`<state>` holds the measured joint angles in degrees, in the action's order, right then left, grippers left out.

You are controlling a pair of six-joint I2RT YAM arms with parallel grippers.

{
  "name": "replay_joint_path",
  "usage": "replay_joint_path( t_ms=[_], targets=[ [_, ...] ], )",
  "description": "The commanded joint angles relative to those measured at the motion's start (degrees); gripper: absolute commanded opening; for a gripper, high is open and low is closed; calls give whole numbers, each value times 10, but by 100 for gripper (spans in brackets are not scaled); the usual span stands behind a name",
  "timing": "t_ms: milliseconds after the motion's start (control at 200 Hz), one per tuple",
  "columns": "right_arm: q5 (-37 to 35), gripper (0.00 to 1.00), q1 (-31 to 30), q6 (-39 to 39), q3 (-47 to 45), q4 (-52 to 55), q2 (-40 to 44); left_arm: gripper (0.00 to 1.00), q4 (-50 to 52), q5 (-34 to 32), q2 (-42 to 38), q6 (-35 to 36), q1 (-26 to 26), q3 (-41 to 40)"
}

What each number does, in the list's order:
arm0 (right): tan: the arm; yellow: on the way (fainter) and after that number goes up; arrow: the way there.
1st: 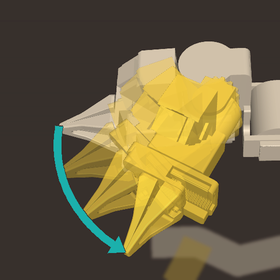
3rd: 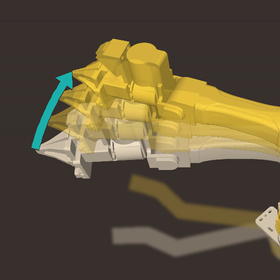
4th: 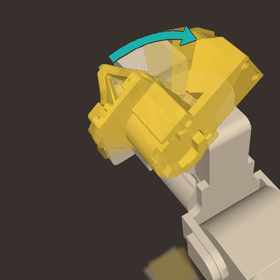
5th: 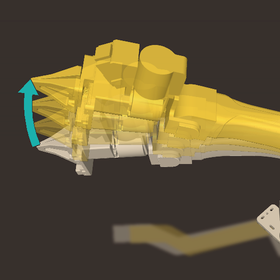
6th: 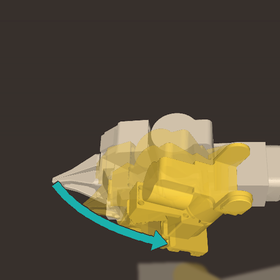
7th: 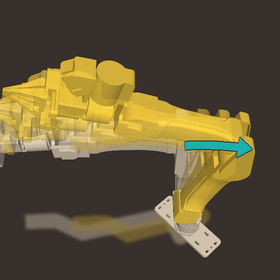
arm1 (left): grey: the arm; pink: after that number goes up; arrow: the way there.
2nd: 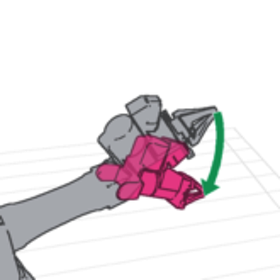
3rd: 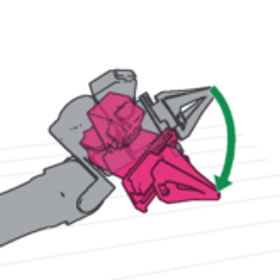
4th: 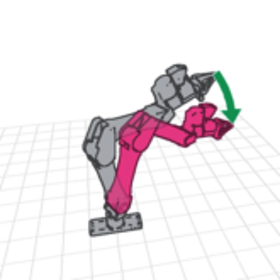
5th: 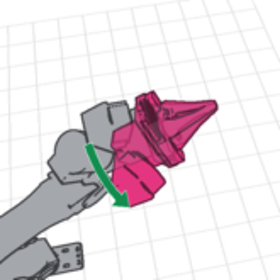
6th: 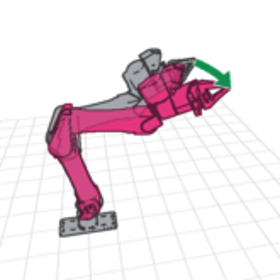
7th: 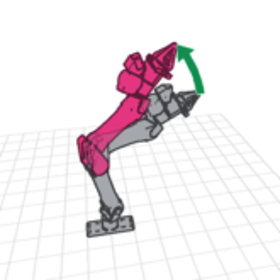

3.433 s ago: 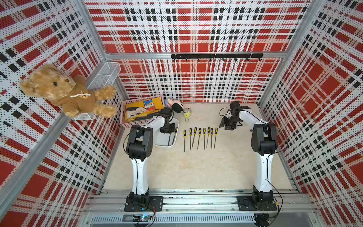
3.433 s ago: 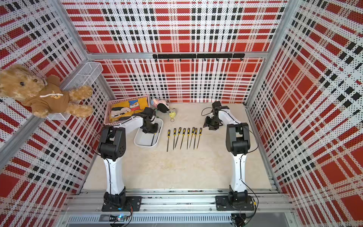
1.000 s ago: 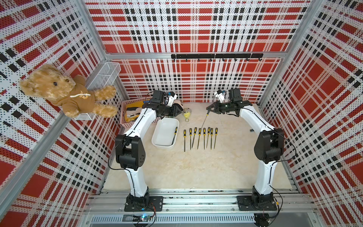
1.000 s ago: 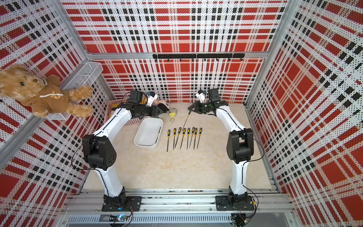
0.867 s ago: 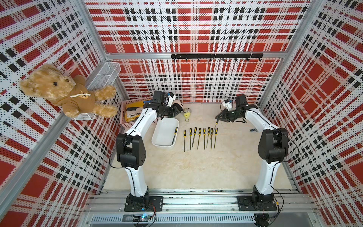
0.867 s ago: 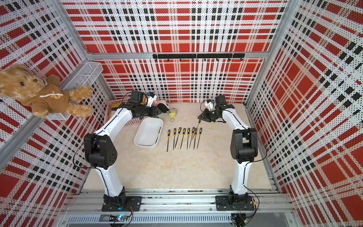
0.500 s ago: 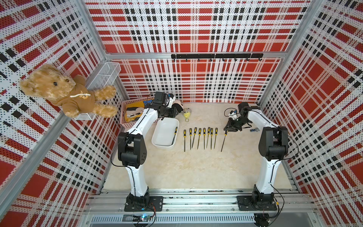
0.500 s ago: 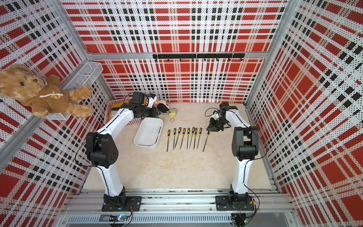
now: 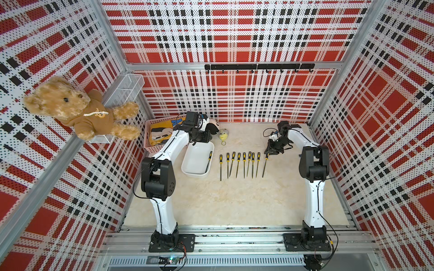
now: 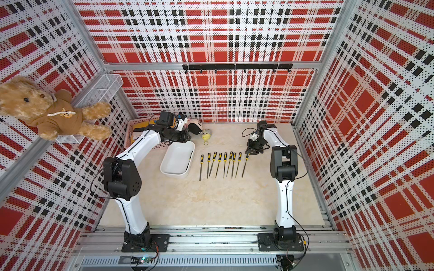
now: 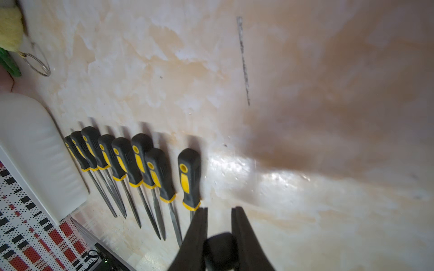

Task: Take the file tool out of the storage box
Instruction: Place the file tool at the center of the board.

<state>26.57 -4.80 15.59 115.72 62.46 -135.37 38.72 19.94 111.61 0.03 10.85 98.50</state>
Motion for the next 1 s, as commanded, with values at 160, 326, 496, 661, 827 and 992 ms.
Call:
replay_joint_path(
  t_ms=[160,326,496,661,827,992],
  targets=[
    [-45,17,-19,21,32,-2,-51,30,5,-14,-9,5,-1,-5],
    [-56,32,-20,29,25,-12,-47,35,14,-36,-5,1,-3,-10],
    [-56,43,-23,36,9,-28,-34,36,40,-80,-1,-13,-3,-17],
    [-67,44,-23,44,3,-38,-10,36,42,-115,-2,-28,-7,-33],
    [-88,47,-17,56,-4,-52,33,35,43,-110,8,-37,-9,-52],
    [-92,48,-2,71,-44,-89,84,35,43,-109,29,-37,-8,-62]
  ],
)
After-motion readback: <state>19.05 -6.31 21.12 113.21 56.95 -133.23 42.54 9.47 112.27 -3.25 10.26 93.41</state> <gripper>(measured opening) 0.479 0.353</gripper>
